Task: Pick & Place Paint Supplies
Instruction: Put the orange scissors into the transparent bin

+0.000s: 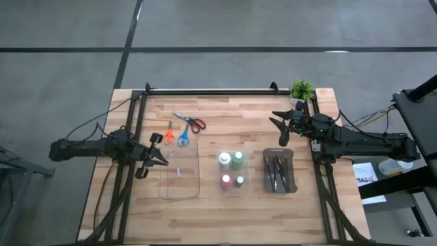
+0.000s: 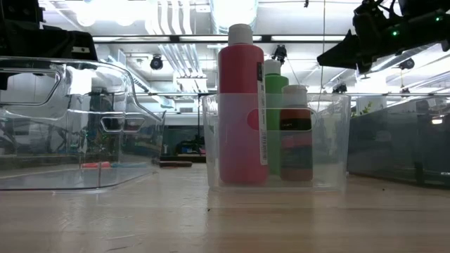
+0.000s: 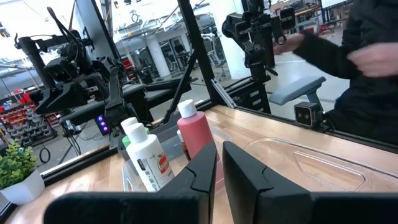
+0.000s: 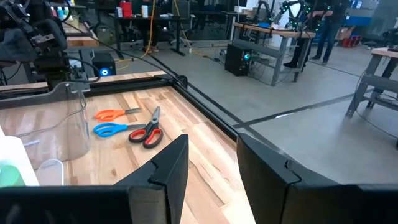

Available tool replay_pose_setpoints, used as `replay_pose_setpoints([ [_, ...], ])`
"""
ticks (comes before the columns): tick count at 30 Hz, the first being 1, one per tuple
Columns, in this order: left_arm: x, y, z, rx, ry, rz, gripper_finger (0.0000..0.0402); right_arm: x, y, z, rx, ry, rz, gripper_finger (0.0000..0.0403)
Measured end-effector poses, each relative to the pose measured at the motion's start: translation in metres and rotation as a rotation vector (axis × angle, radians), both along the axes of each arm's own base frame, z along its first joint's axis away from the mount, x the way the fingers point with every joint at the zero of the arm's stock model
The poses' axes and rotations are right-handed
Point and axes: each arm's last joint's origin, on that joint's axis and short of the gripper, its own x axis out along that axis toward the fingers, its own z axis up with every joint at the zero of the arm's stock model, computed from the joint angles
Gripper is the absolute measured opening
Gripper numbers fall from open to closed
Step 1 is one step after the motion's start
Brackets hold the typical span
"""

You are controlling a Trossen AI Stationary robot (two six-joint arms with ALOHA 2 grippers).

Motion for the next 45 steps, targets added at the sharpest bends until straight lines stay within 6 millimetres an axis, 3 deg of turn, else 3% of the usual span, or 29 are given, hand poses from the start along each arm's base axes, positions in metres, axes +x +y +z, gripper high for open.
replay_pose_setpoints([
  [31, 0.0, 0.0, 0.0, 0.005, -0.002, 0.0, 0.0036, 0.0, 0.0, 0.0, -0.001, 0.0, 0.0, 0.0131],
  [33, 0.0, 0.0, 0.0, -0.064, 0.03, -0.009, 0.0036, 0.0, 0.0, 0.0, -0.001, 0.0, 0.0, 0.0131],
  [38, 0.0, 0.001, 0.009, -0.432, 0.103, -0.006, 0.0036, 0.0, 0.0, 0.0, -0.001, -0.001, 0.0, 0.0131],
  [42, 0.0, 0.003, 0.013, -0.47, 0.086, 0.076, 0.0036, 0.0, 0.0, 0.0, -0.001, 0.0, 0.0, 0.0131],
  [45, -0.003, 0.007, 0.027, -0.562, 0.138, 0.247, 0.0036, 0.0, 0.0, 0.0, -0.001, 0.0, 0.0, 0.0131],
])
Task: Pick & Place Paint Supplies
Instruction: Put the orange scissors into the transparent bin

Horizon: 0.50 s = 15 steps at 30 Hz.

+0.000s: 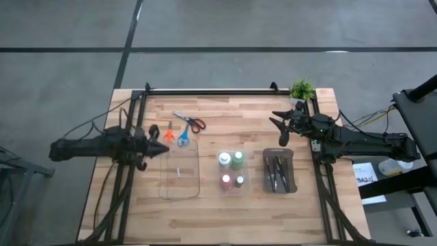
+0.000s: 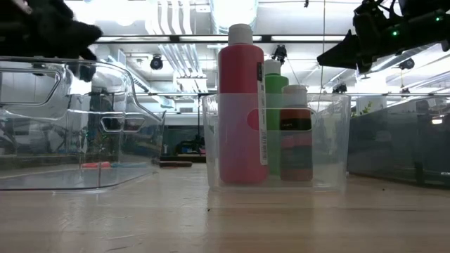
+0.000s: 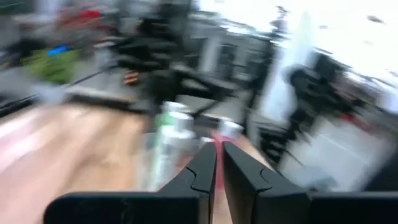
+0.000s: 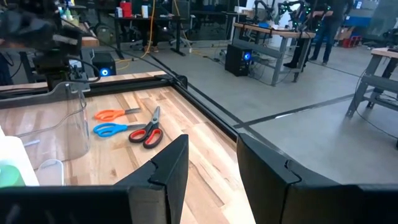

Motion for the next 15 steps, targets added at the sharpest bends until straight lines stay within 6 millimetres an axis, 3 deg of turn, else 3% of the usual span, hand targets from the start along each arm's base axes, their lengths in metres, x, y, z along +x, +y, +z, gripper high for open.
replay_pose_setpoints([
  [4, -0.009, 0.005, 0.015, -0.097, 0.16, 0.179, 0.0036, 0.0, 0.0, 0.0, 0.0, 0.001, 0.0, 0.0131],
  [7, -0.013, 0.006, 0.034, -0.123, 0.156, 0.228, 0.0036, 0.0, 0.0, 0.0, 0.0, 0.001, 0.0, 0.0131],
  [11, -0.007, 0.008, 0.05, -0.134, 0.18, 0.277, 0.0036, 0.0, 0.0, 0.0, 0.0, 0.001, 0.0, 0.0131],
  [15, 0.004, 0.014, 0.061, -0.292, 0.254, 0.495, 0.0036, 0.0, 0.0, 0.0, 0.0, 0.001, 0.0, 0.0131],
])
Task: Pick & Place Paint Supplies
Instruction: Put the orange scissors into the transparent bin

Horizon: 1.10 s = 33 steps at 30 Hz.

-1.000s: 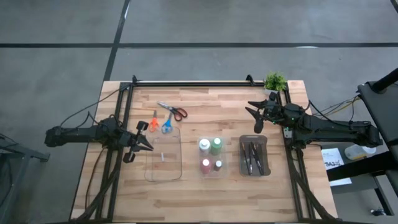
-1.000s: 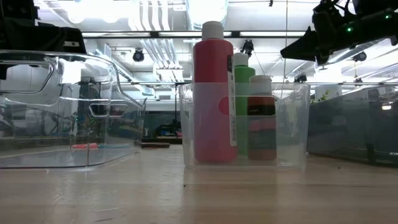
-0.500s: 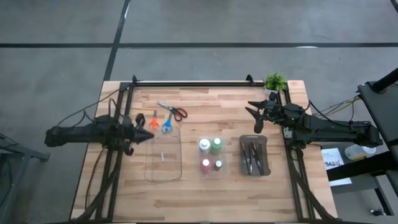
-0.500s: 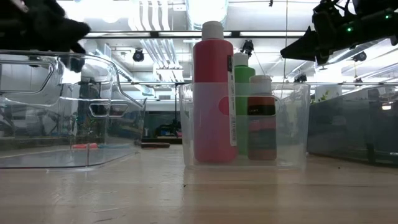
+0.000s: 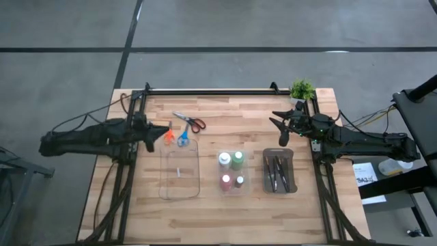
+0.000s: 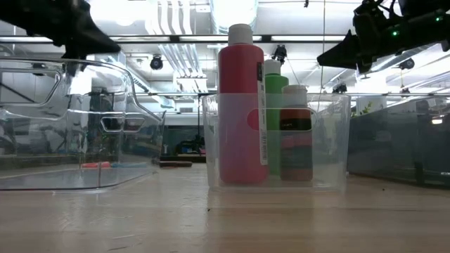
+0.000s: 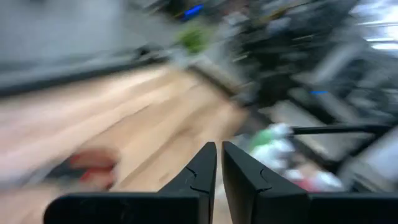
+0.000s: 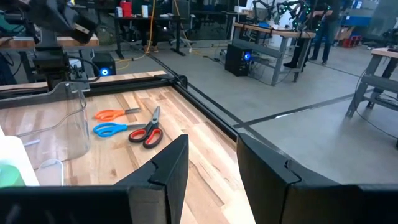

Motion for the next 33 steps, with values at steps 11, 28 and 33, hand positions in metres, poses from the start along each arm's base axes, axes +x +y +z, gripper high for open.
replay_pose_setpoints([
  [11, 0.021, 0.008, 0.019, -0.259, 0.229, 0.409, 0.0036, 0.0, 0.0, 0.0, 0.0, 0.0, 0.0, 0.0131],
  [28, 0.009, 0.029, -0.002, -0.703, 0.416, 0.764, 0.0123, 0.0, 0.0, 0.0, 0.0, -0.001, 0.0, 0.0131],
  [33, 0.009, 0.037, -0.007, -0.725, 0.414, 0.825, 0.0177, 0.0, 0.0, 0.0, 0.0, -0.001, 0.0, 0.0131],
])
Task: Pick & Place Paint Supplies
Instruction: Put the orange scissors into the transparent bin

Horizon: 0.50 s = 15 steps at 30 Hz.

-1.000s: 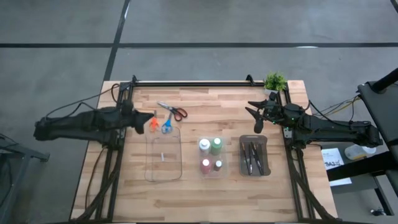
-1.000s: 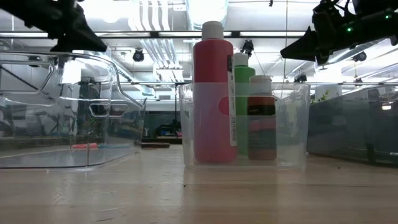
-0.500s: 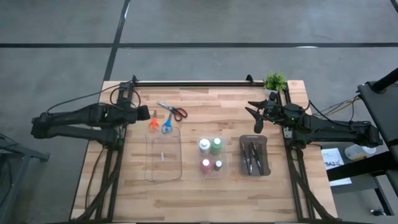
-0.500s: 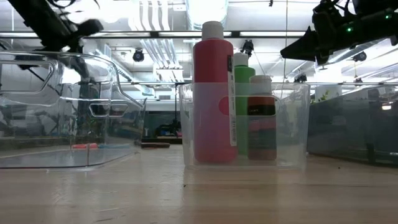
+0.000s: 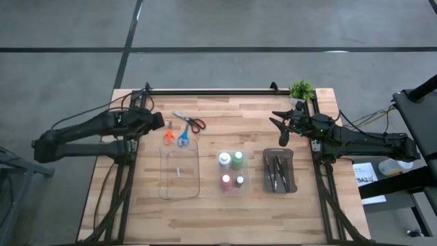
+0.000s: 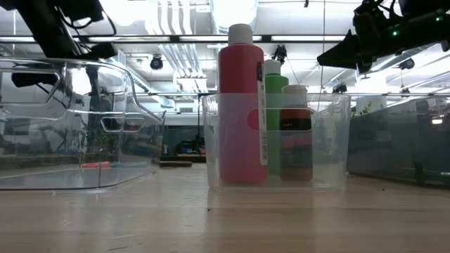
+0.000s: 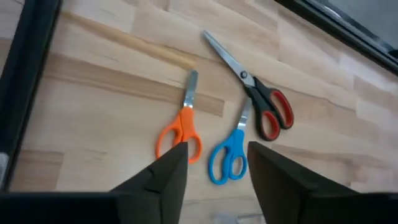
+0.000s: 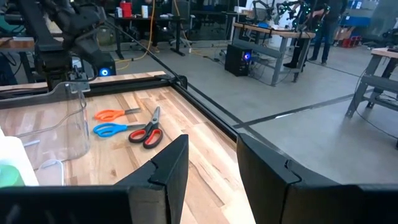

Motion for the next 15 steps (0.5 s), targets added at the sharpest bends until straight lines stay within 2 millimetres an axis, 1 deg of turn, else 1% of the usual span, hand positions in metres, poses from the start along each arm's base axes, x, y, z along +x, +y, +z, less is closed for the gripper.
replay_pose_setpoints([
  [3, 0.007, 0.004, -0.006, -0.032, 0.018, -0.028, 0.0187, 0.0, 0.0, 0.0, 0.0, 0.0, 0.0, 0.0131],
  [9, 0.023, 0.013, -0.029, -0.17, 0.078, -0.05, 0.0189, 0.0, 0.0, 0.0, 0.0, 0.0, 0.0, 0.0131],
  [15, 0.029, 0.024, -0.043, -0.242, 0.153, -0.064, 0.0189, 0.0, 0.0, 0.0, 0.0, 0.0, 0.0, 0.0131],
])
